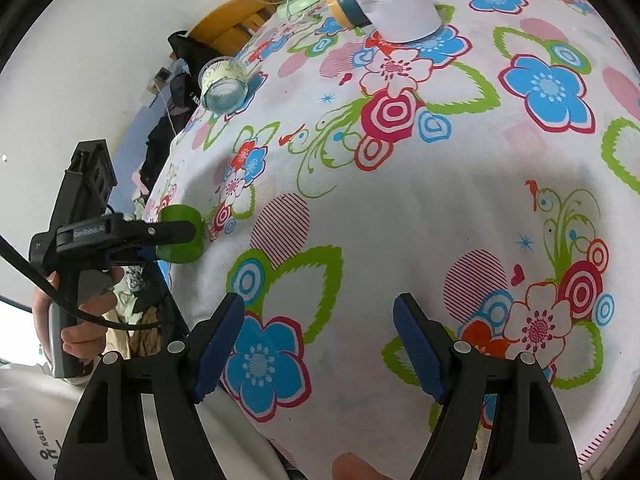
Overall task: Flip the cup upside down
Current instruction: 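Close the left gripper on the green cup's side, then lift the green cup with the left gripper and roll it over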
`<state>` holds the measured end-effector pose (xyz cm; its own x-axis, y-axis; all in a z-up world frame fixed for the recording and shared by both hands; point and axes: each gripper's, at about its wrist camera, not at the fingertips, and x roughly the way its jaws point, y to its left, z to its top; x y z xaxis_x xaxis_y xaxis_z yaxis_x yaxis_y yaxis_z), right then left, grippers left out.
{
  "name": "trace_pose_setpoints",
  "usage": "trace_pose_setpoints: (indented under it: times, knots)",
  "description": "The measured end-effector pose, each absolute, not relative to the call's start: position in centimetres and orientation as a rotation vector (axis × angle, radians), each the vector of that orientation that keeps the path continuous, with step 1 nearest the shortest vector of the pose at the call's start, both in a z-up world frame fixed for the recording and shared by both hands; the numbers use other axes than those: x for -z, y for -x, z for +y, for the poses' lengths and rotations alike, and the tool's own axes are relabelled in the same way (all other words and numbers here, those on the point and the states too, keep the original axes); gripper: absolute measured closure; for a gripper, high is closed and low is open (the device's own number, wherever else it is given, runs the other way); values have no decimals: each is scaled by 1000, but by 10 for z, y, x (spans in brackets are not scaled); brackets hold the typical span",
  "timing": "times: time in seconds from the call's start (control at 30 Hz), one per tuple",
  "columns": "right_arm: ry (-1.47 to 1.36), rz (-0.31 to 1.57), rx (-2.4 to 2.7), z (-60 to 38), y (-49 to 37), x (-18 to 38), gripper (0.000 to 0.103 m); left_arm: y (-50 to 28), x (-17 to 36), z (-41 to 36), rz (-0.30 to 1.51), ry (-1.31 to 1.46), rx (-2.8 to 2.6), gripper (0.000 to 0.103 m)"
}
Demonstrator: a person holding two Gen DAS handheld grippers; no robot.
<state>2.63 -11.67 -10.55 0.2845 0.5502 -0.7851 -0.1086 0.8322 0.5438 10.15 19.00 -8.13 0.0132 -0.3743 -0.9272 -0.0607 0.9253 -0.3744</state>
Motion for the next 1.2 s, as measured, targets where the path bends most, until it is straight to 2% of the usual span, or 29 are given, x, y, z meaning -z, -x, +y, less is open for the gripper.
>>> trace_pose_setpoints:
  times: [0.27, 0.67, 0.93, 1.07, 1.2]
  knots:
    - [-485, 1177, -452, -129, -25, 107, 24, -100, 79, 182, 1537, 214, 215, 47]
    - [-455, 1151, -481, -113, -18, 106, 24, -109, 66, 170, 1515, -20, 275, 46]
    - [-421, 1155, -507, -95, -12, 107, 24, -114, 54, 162, 1570, -430, 319, 46]
    - [-372, 1150, -534, -80, -8, 106, 24, -111, 56, 152, 1670, -680, 347, 46]
    - [-268, 1065, -595, -61, 6, 93, 24, -106, 63, 139, 1769, -897, 376, 46]
